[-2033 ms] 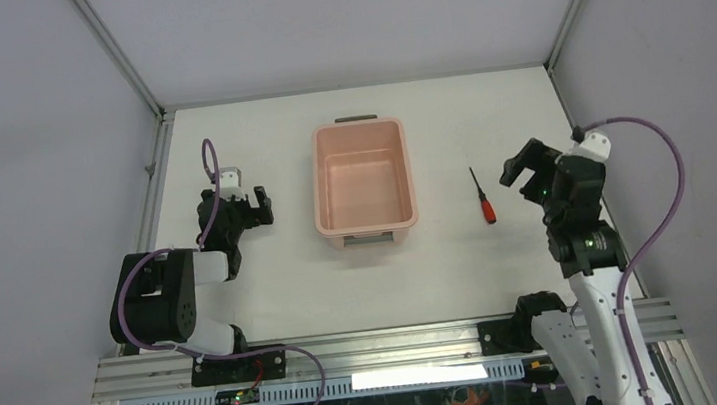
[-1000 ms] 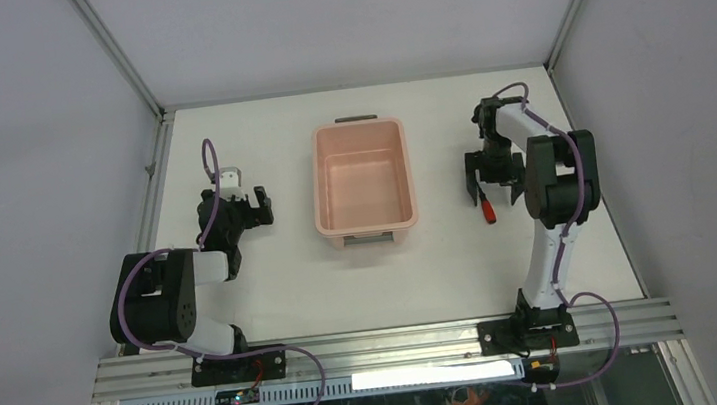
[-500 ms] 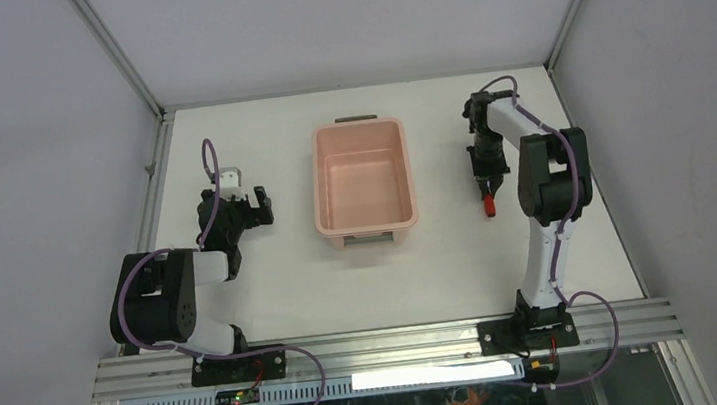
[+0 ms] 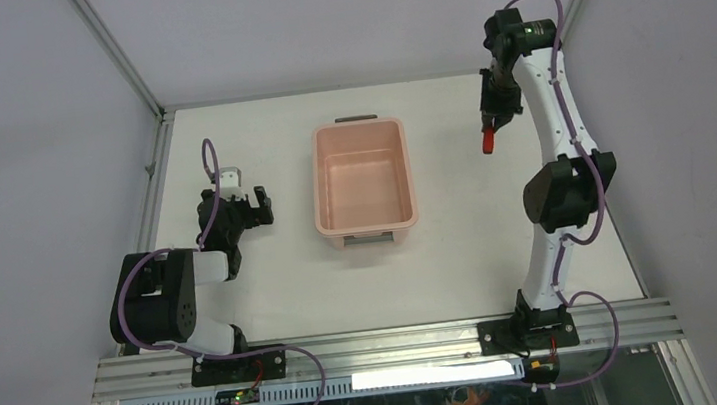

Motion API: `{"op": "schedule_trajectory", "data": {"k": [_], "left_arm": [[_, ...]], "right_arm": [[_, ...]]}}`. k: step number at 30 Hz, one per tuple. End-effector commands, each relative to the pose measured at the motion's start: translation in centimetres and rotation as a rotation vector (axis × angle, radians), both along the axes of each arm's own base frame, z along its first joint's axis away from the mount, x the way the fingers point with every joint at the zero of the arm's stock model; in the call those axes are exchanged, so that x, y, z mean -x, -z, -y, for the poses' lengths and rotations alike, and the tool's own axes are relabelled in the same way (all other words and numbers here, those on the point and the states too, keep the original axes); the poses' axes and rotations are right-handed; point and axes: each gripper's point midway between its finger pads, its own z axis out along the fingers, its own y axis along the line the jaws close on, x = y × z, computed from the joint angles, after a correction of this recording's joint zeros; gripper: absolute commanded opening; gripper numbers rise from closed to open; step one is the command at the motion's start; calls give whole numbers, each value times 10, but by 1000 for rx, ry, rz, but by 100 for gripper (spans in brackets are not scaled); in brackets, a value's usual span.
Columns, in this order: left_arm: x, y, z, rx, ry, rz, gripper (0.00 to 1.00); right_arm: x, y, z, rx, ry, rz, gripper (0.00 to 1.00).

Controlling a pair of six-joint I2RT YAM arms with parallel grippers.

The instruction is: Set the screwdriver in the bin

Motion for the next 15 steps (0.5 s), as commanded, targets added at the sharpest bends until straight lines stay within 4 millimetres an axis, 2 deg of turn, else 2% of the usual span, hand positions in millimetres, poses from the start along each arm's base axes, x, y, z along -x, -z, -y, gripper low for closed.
{"op": "schedule_trajectory", "data": {"k": [1, 5, 9, 12, 15], "left_arm": [[-16, -26, 1, 19, -8, 96, 99], [-16, -26, 1, 18, -10, 96, 99], [-16, -25, 1, 18, -10, 95, 99], [-16, -25, 1, 18, -9, 94, 99], [-16, -25, 1, 19, -9, 94, 99]], "right_arm": [[43, -47, -43, -139, 34, -40, 0], [30, -68, -114, -252, -42, 80, 0], [24, -79, -210, -408, -173, 187, 0], [28, -68, -259, -423, -265, 210, 0], [34, -35, -282, -343, -353, 194, 0]]}}
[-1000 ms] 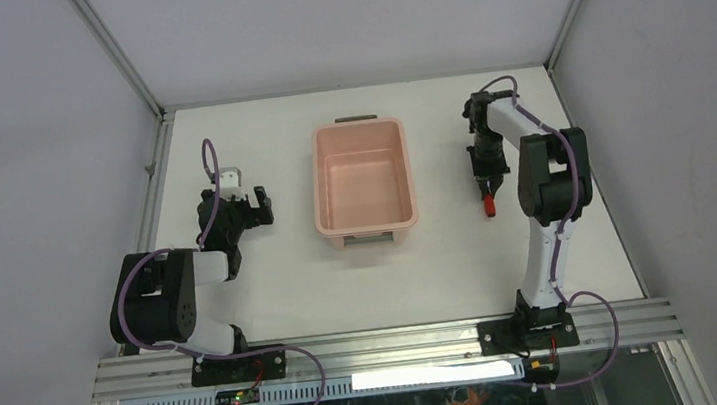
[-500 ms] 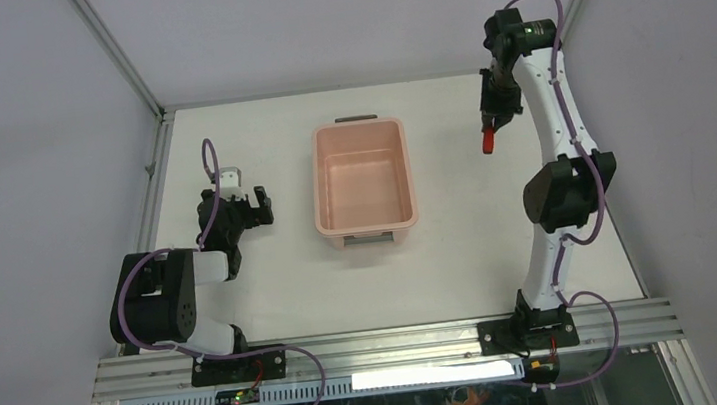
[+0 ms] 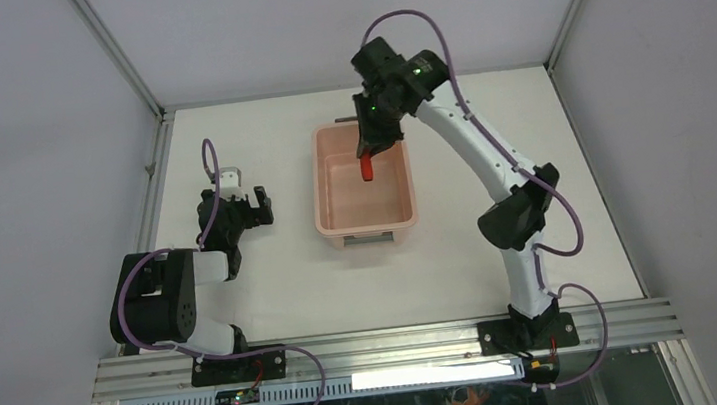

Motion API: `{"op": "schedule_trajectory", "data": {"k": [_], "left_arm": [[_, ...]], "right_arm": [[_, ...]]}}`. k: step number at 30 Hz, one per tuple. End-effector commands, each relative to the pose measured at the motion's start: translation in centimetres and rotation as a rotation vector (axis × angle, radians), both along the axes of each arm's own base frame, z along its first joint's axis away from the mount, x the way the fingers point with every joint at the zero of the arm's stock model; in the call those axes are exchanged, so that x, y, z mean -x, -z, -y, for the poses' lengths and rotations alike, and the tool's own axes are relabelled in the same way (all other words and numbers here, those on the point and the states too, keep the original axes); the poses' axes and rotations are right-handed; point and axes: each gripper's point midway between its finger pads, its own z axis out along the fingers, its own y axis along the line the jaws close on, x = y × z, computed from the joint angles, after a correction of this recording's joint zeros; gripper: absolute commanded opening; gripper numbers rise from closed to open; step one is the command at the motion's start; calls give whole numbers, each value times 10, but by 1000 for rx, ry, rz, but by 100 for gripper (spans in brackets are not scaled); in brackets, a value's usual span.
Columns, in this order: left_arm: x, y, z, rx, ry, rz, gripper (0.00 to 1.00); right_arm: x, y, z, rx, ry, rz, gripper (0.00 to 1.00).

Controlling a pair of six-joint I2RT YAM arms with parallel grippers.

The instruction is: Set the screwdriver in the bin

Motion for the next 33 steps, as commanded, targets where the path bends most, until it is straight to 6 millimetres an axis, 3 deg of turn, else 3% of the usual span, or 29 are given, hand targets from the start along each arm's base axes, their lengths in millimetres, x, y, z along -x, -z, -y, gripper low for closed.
{"op": "schedule_trajectory", "data": {"k": [1, 7, 11, 17, 20, 25, 33], "left_arm": [[-16, -26, 1, 19, -9, 95, 99], [-16, -25, 1, 19, -8, 94, 99], [-16, -25, 1, 19, -9, 94, 99], [-16, -25, 1, 18, -9, 94, 99], [-16, -25, 2, 19, -8, 94, 99], [-16, -26, 2, 19, -8, 95, 99], [-16, -26, 1, 19, -9, 95, 99]], "right_arm": [[-4, 37, -35, 39, -57, 18, 0], [16, 125, -45, 182, -156, -82, 0], [18, 172, -38, 261, -148, -117, 0], [5, 216, -30, 354, -125, -113, 0], [2, 231, -25, 393, -116, -109, 10], [-1, 221, -21, 409, -92, -89, 38], [-12, 132, -28, 303, -126, 79, 44]]}}
